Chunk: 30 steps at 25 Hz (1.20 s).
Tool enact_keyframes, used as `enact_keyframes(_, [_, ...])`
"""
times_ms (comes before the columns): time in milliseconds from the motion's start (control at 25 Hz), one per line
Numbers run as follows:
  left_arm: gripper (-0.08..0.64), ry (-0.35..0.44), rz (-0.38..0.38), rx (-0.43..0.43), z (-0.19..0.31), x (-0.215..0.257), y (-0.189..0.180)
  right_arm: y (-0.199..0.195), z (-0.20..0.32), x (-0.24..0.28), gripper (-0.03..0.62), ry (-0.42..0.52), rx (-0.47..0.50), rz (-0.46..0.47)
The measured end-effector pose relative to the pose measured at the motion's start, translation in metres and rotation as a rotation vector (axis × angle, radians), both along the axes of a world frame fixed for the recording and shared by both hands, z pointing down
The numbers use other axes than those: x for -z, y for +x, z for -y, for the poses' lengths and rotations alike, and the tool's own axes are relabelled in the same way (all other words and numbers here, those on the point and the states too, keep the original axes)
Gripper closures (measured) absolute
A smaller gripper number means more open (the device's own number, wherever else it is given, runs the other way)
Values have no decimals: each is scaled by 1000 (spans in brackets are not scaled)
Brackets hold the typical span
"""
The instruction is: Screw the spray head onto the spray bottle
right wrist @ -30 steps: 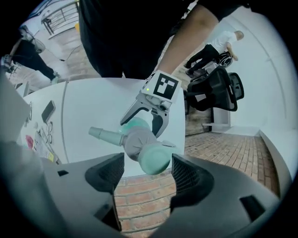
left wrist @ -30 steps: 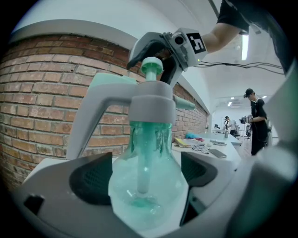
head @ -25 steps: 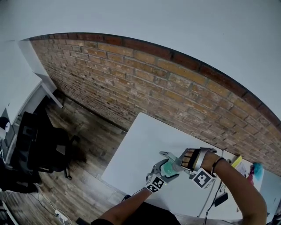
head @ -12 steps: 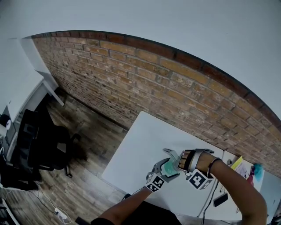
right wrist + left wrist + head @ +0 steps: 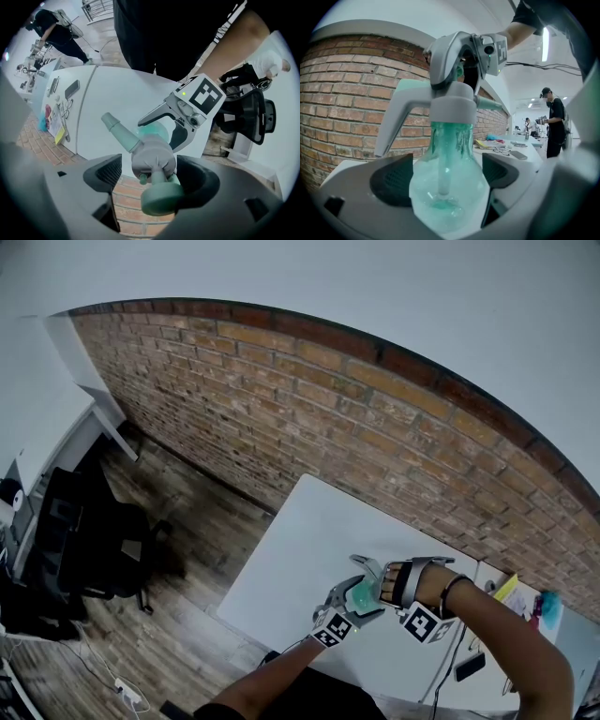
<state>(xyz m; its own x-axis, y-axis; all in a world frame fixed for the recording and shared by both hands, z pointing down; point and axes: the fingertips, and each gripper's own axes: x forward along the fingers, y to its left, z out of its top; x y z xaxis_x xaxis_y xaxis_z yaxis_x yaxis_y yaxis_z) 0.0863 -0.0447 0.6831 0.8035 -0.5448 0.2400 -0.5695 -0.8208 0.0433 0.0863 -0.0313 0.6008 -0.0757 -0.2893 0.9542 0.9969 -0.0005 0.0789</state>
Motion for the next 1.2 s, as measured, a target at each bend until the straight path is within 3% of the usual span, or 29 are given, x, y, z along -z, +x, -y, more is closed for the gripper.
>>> enact_keyframes(200, [100,1,0,-9,-1,1,2,-7,-4,-17,247,-5,-17,44])
enact_keyframes(560, [100,13,-3,-15,-3,1,0,-15,-5,-15,264,-114,-356,37])
enact_keyframes(800, [100,17,-6,-15,-3,1,0,-16,-4,-15,265,-134,-437,20])
enact_keyframes(1200, [100,19,-13,-24,-3,1,-1,-21,-4,-14,265,-191,-678,39])
